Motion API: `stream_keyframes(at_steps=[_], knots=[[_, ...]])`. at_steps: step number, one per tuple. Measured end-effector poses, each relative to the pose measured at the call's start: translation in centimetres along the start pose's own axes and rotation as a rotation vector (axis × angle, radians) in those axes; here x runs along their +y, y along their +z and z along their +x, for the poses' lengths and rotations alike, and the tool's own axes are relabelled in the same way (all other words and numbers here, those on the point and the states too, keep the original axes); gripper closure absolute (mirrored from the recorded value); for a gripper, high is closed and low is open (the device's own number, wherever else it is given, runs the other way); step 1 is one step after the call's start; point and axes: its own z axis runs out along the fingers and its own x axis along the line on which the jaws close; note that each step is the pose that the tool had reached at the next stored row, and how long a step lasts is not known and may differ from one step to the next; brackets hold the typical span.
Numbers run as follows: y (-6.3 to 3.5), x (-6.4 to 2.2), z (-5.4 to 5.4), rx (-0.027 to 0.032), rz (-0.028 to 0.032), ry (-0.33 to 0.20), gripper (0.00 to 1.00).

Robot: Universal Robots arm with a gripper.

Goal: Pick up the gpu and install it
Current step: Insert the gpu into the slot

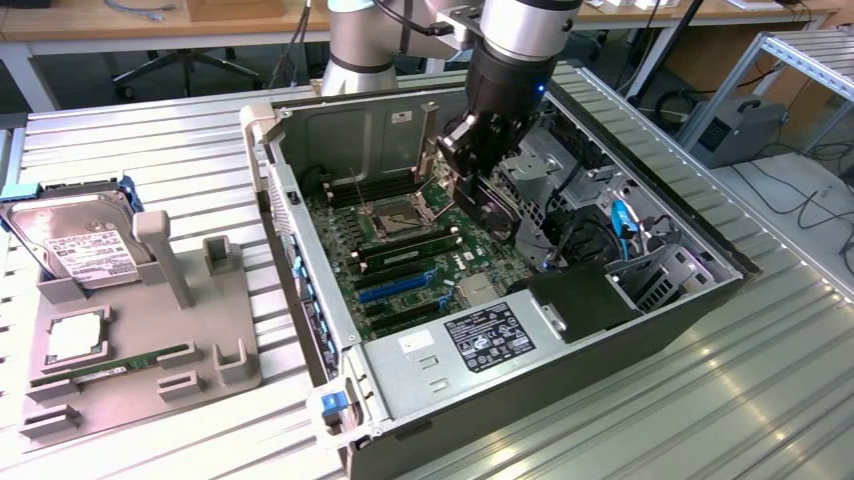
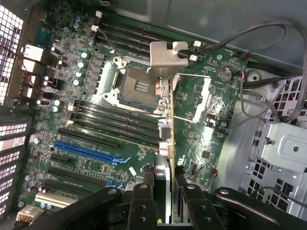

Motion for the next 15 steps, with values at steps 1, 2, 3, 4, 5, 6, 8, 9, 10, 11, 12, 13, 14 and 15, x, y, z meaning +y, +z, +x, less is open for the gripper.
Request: stream_keyframes(at_steps=[1, 2, 3, 4, 5, 6, 8, 9, 10, 11, 12, 13, 14, 15], knots=[[0.00, 0.00, 0.00, 0.0002, 0.0000, -0.006, 0.73], [0.01, 0.00, 0.00, 0.0005, 0.0001, -0.013, 0.73], [0.01, 0.00, 0.00, 0.0006, 0.0001, -0.016, 0.73], [0.01, 0.00, 0.00, 0.0007, 0.0001, -0.019, 0.73], [0.01, 0.00, 0.00, 0.0009, 0.0002, -0.024, 0.73], [0.02, 0.00, 0.00, 0.0009, 0.0001, -0.028, 0.73], [0.02, 0.00, 0.00, 0.0012, 0.0001, -0.034, 0.73], [0.03, 0.00, 0.00, 0.0013, 0.0000, -0.038, 0.73], [0.03, 0.00, 0.00, 0.0014, 0.0000, -0.041, 0.73], [0.03, 0.00, 0.00, 0.0015, -0.0001, -0.045, 0.73], [0.04, 0.00, 0.00, 0.0016, -0.0001, -0.048, 0.73], [0.04, 0.00, 0.00, 0.0017, -0.0002, -0.053, 0.73], [0.04, 0.00, 0.00, 0.0018, -0.0003, -0.057, 0.73], [0.05, 0.00, 0.00, 0.0019, -0.0003, -0.062, 0.73]])
